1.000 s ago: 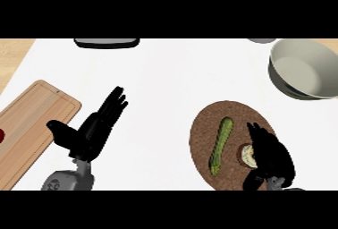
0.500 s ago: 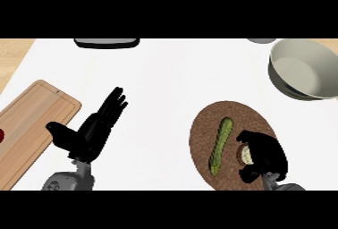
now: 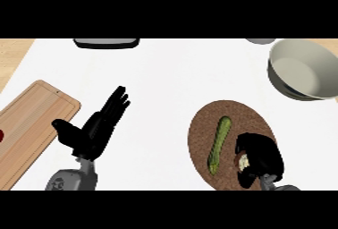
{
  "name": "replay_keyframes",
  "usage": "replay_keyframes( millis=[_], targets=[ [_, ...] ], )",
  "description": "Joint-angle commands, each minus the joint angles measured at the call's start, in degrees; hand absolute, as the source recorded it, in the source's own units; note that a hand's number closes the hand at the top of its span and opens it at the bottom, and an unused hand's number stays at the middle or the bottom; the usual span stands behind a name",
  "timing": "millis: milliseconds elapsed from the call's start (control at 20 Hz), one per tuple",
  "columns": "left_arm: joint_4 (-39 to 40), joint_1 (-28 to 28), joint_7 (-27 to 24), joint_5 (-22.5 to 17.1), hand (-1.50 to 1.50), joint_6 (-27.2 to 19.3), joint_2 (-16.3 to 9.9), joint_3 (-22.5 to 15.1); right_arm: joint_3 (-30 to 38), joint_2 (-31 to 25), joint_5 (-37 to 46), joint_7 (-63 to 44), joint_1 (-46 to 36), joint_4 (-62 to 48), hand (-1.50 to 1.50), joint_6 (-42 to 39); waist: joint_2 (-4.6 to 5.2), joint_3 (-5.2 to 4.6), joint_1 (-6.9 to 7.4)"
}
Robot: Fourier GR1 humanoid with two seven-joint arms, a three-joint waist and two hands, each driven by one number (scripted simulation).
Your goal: Pick the cupcake from the placemat and place it in the bowl
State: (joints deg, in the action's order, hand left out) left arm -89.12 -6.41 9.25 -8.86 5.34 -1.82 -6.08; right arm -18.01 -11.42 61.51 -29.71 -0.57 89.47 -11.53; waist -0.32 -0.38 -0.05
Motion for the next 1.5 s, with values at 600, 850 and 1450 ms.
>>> replay_keyframes(
  millis=[600, 850, 1450],
  targets=[
    [-1.75, 1.0, 0.72, -0.89, 0.0, 2.38, -1.76, 1.65, 9.9, 1.38, 4.33, -2.39, -25.26, -21.51, 1.5, 0.07, 0.32, 0.39, 0.45],
    [-1.53, 0.88, -0.53, -0.01, 0.0, 1.18, -0.67, 1.47, 9.71, 2.95, 3.04, -8.02, -25.38, -4.24, 1.5, -5.48, 0.06, 0.34, -0.28],
    [-0.55, 0.09, 1.37, 0.93, 0.0, -1.21, 1.73, -0.57, 11.91, 0.63, 5.96, -18.77, -29.22, 22.48, 1.5, -19.68, 0.2, 0.36, -0.12]
  ],
)
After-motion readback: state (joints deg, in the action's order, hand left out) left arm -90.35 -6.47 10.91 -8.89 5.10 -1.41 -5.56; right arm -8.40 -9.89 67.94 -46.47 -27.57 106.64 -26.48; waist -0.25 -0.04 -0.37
